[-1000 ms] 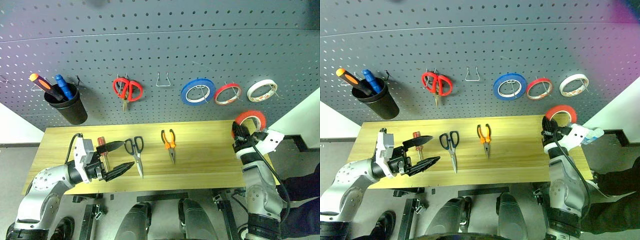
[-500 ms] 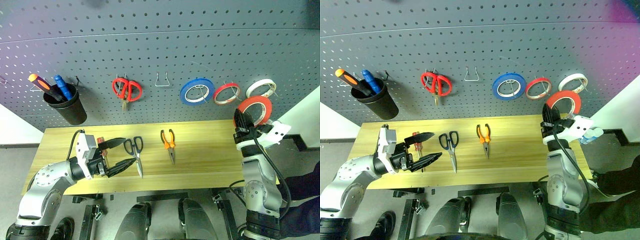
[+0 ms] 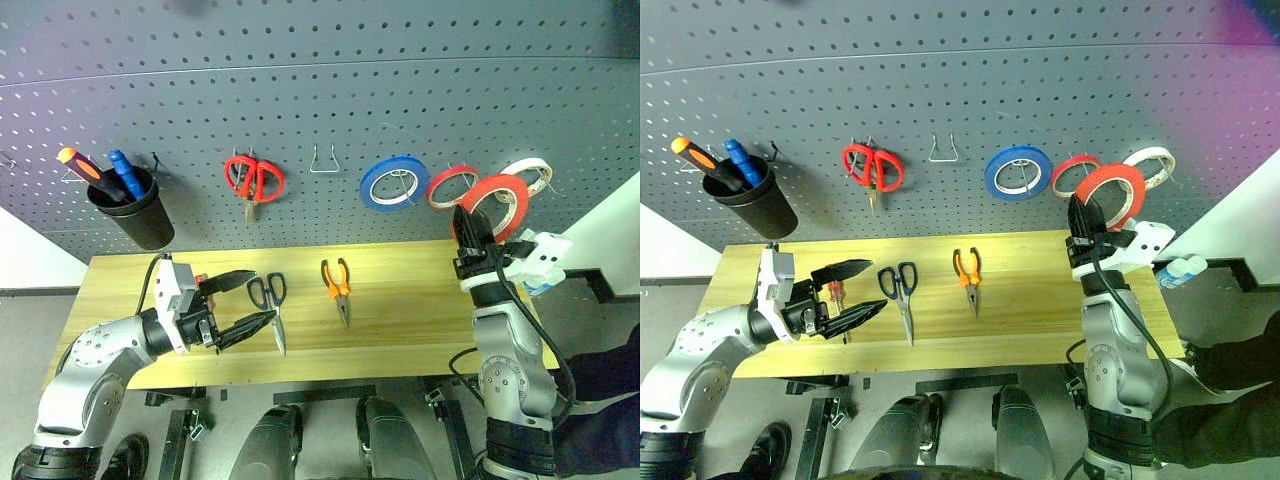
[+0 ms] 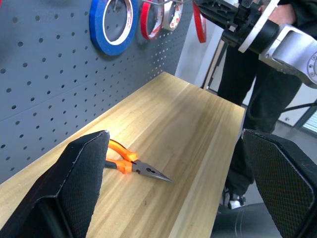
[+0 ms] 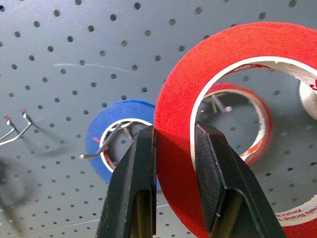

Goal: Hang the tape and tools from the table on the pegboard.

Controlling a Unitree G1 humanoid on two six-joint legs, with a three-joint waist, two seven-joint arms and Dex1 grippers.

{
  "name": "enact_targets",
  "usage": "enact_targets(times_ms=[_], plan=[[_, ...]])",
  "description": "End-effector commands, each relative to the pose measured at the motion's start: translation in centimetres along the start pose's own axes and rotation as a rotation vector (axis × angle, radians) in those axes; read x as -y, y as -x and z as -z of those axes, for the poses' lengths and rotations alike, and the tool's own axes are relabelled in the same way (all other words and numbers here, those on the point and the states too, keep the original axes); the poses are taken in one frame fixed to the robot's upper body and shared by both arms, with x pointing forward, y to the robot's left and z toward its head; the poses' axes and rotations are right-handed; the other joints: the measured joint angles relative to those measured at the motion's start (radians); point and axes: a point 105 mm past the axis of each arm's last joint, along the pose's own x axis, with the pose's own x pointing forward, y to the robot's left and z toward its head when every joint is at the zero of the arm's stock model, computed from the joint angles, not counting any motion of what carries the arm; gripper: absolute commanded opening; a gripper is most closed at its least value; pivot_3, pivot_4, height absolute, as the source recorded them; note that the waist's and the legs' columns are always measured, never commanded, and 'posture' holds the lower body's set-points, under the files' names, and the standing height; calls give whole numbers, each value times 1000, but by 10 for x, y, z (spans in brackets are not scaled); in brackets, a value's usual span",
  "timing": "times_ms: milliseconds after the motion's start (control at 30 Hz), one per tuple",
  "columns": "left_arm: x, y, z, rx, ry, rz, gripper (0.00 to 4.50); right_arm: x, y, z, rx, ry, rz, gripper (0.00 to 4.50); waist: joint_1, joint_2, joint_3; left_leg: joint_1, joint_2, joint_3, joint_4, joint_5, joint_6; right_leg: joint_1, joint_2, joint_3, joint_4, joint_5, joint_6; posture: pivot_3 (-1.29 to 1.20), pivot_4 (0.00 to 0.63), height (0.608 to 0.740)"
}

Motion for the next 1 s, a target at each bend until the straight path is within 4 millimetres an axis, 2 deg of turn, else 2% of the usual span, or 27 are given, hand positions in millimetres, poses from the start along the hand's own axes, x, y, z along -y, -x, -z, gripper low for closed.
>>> enact_targets(times_ms=[33, 200, 467, 833, 1000], plan=[[5, -1, -7, 17, -29, 17, 4500, -13, -4, -12, 42, 38, -66, 712, 0, 0, 0, 0, 0, 0, 0, 0, 0, 0, 0, 0, 0, 0, 0, -63, 196, 740], [5, -2, -7, 20, -28, 18, 4500, -11, -12, 2, -10, 119, -73, 712, 0, 0, 0, 0, 0, 1, 1, 0, -1, -1, 0, 1, 2, 0, 0, -63, 194, 740], [5, 1, -7, 23, -27, 11, 4500, 7, -27, 12, -27, 183, -64, 712, 0, 0, 0, 1, 0, 1, 2, 2, -3, -3, 0, 1, 9, 0, 0, -43, 196, 740], [4, 9, -27, 169, -46, -48, 4500, 23, -30, 18, -31, 217, -56, 712, 2, -1, 0, 1, 0, 1, 2, 2, -3, -3, 1, 1, 10, 0, -1, -32, 191, 740], [6, 12, -24, 184, -41, -51, 4500, 26, -28, 23, -49, 212, -69, 712, 1, -1, 0, 1, 0, 1, 3, 2, -3, -3, 1, 1, 10, 0, -1, -29, 189, 740]])
